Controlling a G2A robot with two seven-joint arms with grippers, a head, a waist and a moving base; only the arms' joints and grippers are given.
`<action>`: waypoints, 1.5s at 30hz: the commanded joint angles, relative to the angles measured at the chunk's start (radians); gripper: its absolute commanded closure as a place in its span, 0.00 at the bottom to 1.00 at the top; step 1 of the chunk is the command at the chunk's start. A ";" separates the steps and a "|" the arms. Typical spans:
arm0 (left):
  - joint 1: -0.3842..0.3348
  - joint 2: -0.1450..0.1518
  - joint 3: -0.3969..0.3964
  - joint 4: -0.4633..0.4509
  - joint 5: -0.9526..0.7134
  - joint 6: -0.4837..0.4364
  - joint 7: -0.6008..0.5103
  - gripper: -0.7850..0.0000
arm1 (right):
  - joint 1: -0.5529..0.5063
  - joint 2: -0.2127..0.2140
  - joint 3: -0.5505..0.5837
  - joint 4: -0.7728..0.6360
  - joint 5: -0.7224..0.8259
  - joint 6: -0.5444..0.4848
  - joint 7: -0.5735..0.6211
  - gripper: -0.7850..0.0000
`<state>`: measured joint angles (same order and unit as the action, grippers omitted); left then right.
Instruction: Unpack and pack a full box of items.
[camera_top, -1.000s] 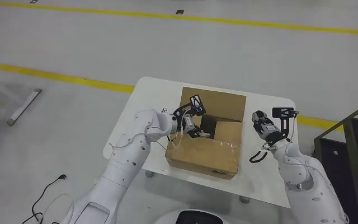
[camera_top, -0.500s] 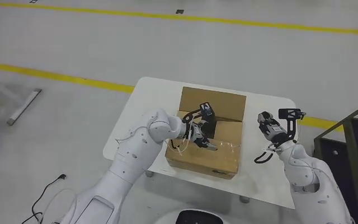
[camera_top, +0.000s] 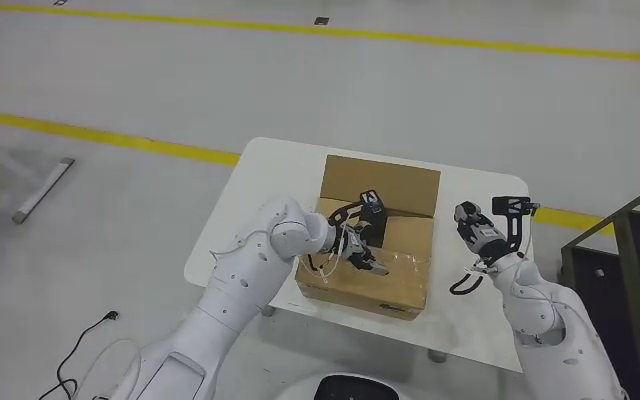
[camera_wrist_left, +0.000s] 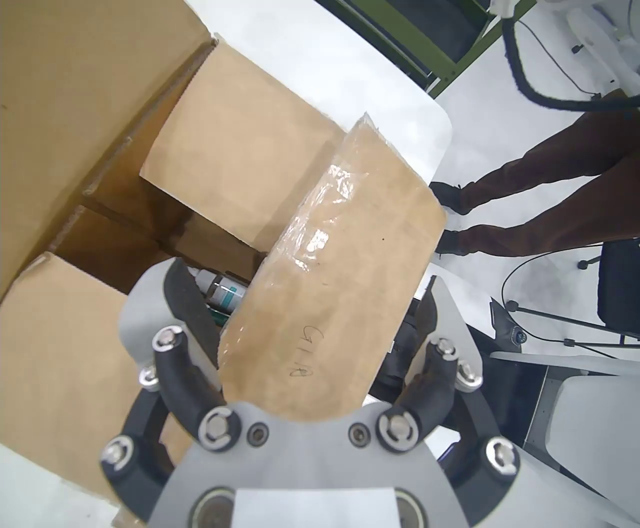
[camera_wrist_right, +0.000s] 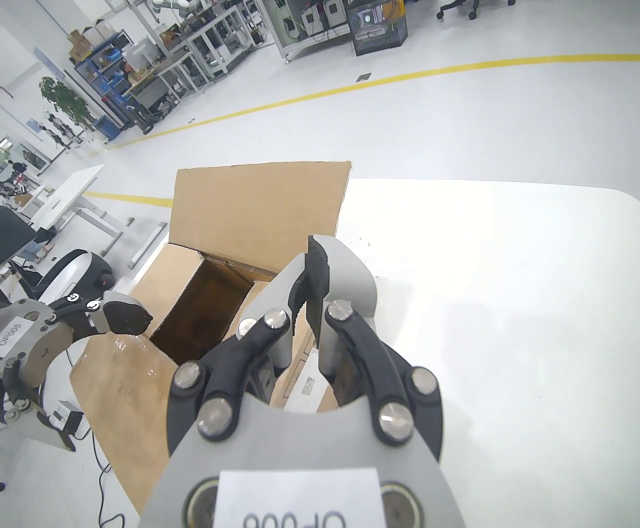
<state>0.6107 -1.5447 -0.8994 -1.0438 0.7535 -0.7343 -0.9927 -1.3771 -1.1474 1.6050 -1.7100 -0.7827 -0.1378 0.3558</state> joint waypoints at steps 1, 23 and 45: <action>-0.012 -0.003 0.021 0.014 0.001 0.021 -0.025 0.00 | 0.000 0.000 0.001 0.002 0.000 -0.002 -0.001 1.00; -0.148 -0.057 0.179 0.204 -0.025 -0.032 0.015 0.00 | -0.005 0.002 0.005 -0.002 0.005 0.002 -0.002 1.00; -0.269 -0.126 0.304 0.411 -0.078 -0.091 0.064 0.00 | 0.001 0.004 0.008 0.000 -0.004 0.008 -0.003 1.00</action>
<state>0.3452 -1.6677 -0.5977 -0.6407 0.6759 -0.8265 -0.9368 -1.3758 -1.1436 1.6127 -1.7097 -0.7872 -0.1300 0.3526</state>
